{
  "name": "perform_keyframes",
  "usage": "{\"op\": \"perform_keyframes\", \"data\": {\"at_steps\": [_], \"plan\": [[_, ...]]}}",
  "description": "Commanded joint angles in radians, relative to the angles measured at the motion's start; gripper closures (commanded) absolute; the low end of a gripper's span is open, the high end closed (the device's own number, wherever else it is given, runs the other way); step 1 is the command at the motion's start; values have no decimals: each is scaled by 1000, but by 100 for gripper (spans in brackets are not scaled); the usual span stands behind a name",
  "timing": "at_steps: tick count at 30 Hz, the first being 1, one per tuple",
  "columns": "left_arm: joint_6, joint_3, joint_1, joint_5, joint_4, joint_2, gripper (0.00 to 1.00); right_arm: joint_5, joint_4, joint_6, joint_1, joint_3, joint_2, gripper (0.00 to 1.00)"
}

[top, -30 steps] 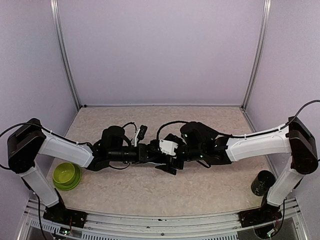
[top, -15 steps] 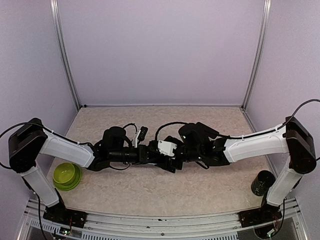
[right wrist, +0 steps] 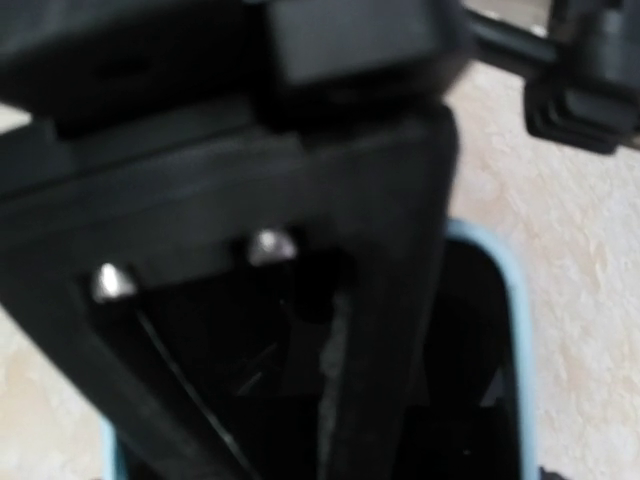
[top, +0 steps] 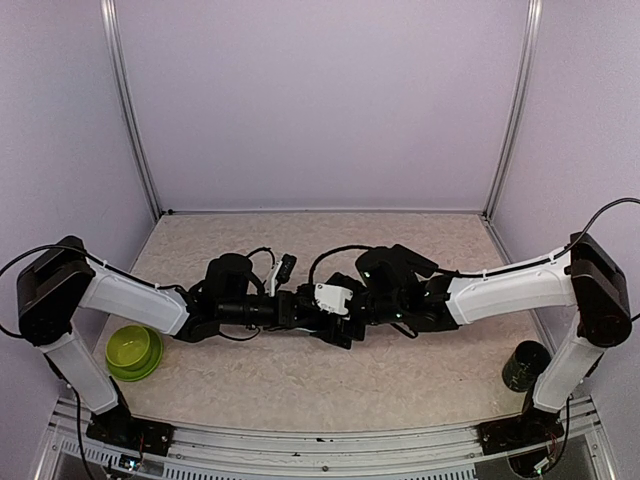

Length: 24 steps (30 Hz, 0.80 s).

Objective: Put the phone into the phone case
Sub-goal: Press the phone onto the phone case, then pass from the left arm to the right

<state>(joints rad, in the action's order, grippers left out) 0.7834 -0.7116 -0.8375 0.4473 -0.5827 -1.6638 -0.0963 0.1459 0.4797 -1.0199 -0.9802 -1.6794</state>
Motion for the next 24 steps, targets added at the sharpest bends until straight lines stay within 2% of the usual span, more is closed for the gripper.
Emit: {"op": "perform_keyframes", "data": {"at_steps": [1, 4, 10, 16, 20, 24], "plan": [[-27, -42, -5, 42, -95, 31, 100, -30, -14, 16, -17, 0, -13, 9], [-33, -41, -4, 51, -91, 39, 100, 1, -4, 33, -17, 14, -13, 6], [-35, -43, -5, 57, -92, 39, 100, 7, -6, 33, -17, 14, -24, 8], [-38, -40, -5, 58, -92, 38, 100, -20, -26, 24, -16, 5, -20, 17], [-35, -38, -5, 51, -92, 34, 100, -32, -32, 19, -16, 2, -14, 28], [-29, -38, -4, 48, -96, 30, 100, -35, -49, 15, -16, -12, -25, 34]]}}
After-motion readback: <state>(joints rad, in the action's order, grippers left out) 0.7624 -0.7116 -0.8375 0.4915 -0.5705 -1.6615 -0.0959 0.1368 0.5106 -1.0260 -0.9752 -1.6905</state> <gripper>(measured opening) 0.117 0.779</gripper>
